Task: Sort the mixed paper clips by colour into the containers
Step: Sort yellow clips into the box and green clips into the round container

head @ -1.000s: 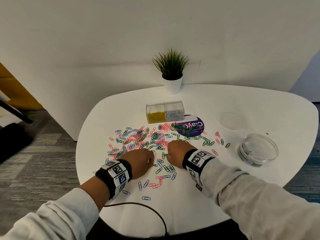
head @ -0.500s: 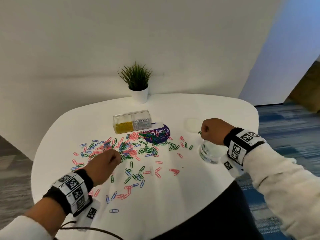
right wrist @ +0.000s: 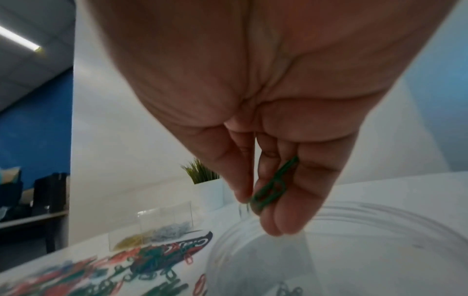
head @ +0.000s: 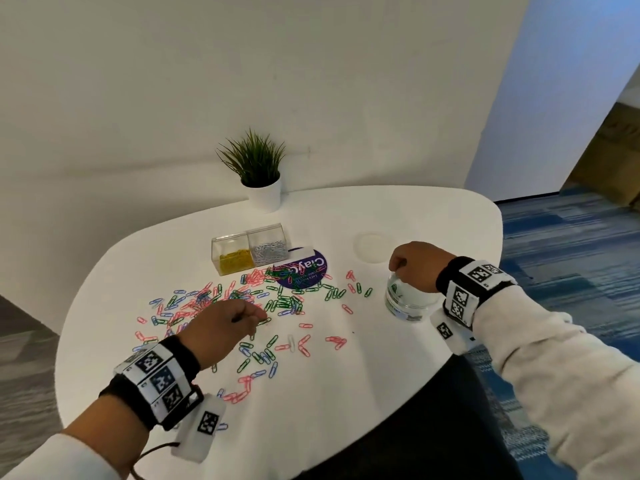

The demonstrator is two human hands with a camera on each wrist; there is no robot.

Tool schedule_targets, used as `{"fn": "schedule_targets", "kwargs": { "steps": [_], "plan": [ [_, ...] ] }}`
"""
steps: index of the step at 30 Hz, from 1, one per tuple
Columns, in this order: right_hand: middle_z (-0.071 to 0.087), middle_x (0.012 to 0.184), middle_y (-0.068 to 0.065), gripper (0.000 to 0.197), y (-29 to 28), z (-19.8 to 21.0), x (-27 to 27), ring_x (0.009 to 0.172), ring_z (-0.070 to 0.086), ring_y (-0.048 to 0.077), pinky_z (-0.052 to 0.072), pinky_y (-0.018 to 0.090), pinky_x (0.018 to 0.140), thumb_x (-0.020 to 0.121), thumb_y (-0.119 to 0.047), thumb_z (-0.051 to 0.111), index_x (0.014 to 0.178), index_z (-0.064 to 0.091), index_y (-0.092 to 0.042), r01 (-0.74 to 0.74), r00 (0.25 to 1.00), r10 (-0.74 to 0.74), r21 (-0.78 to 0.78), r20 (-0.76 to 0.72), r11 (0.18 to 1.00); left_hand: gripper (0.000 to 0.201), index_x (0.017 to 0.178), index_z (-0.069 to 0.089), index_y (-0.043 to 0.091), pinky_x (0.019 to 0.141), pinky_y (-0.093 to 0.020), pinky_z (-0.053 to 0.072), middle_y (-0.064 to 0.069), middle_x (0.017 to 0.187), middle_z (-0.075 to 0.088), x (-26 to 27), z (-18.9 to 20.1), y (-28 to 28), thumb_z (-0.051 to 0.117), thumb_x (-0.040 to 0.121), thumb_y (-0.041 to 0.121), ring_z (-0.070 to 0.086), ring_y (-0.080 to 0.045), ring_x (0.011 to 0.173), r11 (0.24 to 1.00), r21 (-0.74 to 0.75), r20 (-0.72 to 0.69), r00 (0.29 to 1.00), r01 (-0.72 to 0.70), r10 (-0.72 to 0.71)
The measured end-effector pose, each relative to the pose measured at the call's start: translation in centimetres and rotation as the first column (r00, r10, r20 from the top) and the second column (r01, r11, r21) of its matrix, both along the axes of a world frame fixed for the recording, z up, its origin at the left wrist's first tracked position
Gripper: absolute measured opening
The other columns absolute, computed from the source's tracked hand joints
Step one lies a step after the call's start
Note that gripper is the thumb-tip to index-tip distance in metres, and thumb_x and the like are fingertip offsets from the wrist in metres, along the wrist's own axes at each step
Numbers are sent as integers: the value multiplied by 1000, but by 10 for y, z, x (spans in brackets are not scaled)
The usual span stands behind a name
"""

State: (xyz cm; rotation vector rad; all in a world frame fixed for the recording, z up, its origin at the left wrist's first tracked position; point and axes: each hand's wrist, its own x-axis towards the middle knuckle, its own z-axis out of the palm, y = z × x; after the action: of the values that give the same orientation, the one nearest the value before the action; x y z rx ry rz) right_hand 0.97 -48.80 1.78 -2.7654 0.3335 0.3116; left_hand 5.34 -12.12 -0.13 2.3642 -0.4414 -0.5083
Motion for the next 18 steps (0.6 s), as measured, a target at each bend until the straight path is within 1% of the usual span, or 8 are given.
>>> {"fn": "schedule_targets", "kwargs": {
  "steps": [2,4,7,9,11,14,16,18],
  "plan": [
    [65,102,-3,21,-3,0,1,97,61,18,49,29,85,91,-5,50,96,68,-17,37,999,-37,105,-1,994,22,82,67,16,51,-20,38,8,97,71,2,2,-4,53,98,14,45,-1,48,994,-89,-94,994,-66,58],
    [70,96,0,25,-8,1,1,95,66,20,55,34,87,89,0,50,86,68,-17,85,996,-92,237,19,968,21,88,71,15,49,-24,37,-3,84,67,4,3,-9,53,97,10,43,-9,52,973,-173,-195,974,-153,119],
    [68,106,-1,29,-20,7,-3,105,65,19,53,34,91,89,1,51,87,65,-24,75,984,-118,285,135,955,20,96,70,6,49,-24,34,-7,73,58,3,7,-23,50,98,4,41,-12,53,924,-272,-324,930,-268,175],
    [62,122,-3,27,-28,8,-9,119,57,18,45,28,95,87,-8,58,105,64,-27,59,989,-87,215,122,975,18,97,67,2,47,-22,32,-8,73,57,1,10,-35,49,98,2,40,-11,52,893,-319,-394,901,-318,180],
    [51,139,-4,62,-30,2,-18,129,47,18,40,30,101,79,-29,77,134,51,-28,27,1000,-25,161,-11,987,17,97,66,2,46,-21,31,-8,73,57,-3,12,-46,49,99,3,40,-11,52,884,-336,-432,887,-326,163],
    [39,149,-5,106,-11,-6,-28,132,44,19,40,36,108,62,-46,88,150,30,-28,-60,984,70,65,-166,996,16,95,67,5,48,-23,32,-6,74,58,-7,13,-65,52,99,8,41,-12,54,936,-278,-366,925,-213,102],
    [43,143,-4,109,8,-6,-31,123,49,19,45,37,101,57,-53,88,147,31,-30,-112,977,111,5,-180,994,17,93,68,15,49,-23,35,0,77,62,-10,12,-78,52,98,14,45,-11,55,990,-139,-200,980,-28,0],
    [49,132,-6,109,31,-4,-36,112,54,18,50,37,93,50,-63,86,142,36,-30,-159,970,152,-22,-191,987,17,94,67,24,50,-15,37,9,85,65,-18,14,-93,51,99,20,50,-2,55,988,18,2,988,152,-152]
  ]
}}
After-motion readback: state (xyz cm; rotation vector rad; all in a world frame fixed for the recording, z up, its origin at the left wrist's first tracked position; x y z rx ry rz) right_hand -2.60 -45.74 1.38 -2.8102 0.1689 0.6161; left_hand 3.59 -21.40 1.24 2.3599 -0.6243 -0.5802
